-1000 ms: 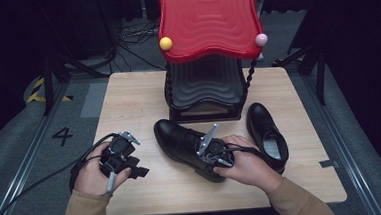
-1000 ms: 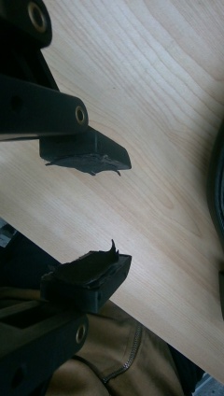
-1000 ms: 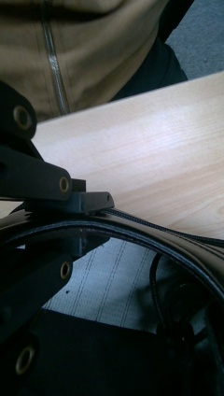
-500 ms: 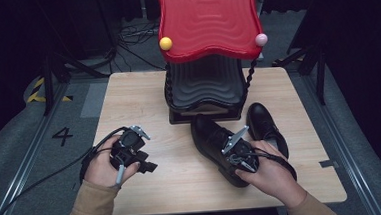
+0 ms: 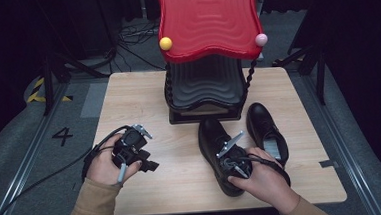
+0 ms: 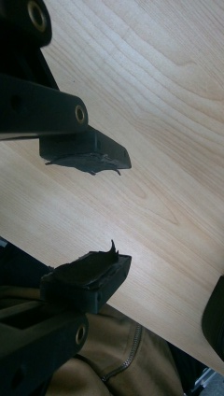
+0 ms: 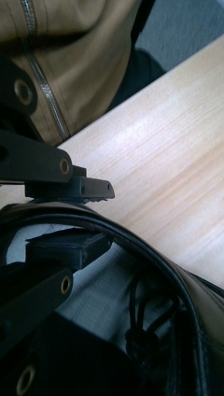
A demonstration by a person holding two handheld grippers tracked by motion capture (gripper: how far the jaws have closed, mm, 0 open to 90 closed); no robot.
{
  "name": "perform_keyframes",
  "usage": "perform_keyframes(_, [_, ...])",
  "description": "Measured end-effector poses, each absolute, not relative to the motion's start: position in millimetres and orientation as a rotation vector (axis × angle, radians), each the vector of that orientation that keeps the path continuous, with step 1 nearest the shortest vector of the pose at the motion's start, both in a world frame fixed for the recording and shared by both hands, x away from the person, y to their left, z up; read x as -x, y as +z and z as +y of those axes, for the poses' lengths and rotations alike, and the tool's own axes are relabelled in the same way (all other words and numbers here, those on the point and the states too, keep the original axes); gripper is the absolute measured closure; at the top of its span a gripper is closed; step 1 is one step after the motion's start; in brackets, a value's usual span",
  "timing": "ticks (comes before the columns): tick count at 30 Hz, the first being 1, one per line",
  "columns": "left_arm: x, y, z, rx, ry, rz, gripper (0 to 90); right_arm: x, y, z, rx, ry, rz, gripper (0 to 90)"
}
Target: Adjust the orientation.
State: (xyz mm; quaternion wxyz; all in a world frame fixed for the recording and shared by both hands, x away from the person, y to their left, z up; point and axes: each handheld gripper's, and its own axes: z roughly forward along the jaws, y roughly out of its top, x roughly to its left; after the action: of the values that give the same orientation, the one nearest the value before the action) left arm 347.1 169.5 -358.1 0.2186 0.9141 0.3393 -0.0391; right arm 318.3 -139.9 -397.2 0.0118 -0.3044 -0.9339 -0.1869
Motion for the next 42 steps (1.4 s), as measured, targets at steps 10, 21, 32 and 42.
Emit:
perform_keyframes(10, [-354.7, -358.6, 161.6, -2.545, -0.121, 0.911, 47.4, -315.4, -391.4, -150.1, 0.974, -0.651, -2.862, 63.2])
perform_keyframes(21, [-357.9, -358.8, 158.4, -2.546, -0.126, 0.898, 47.4, -317.0, -353.4, -193.4, 1.051, -0.88, -2.848, 59.0])
perform_keyframes(32, [-358.0, -359.0, 159.0, -2.545, -0.128, 0.901, 47.5, -337.2, -347.4, -251.1, 1.346, -0.878, -2.777, 55.8])
perform_keyframes(42, [-358.0, -358.5, 161.0, -2.538, -0.126, 0.905, 47.5, -360.0, -383.7, -269.8, 1.45, -0.631, -2.744, 53.0])
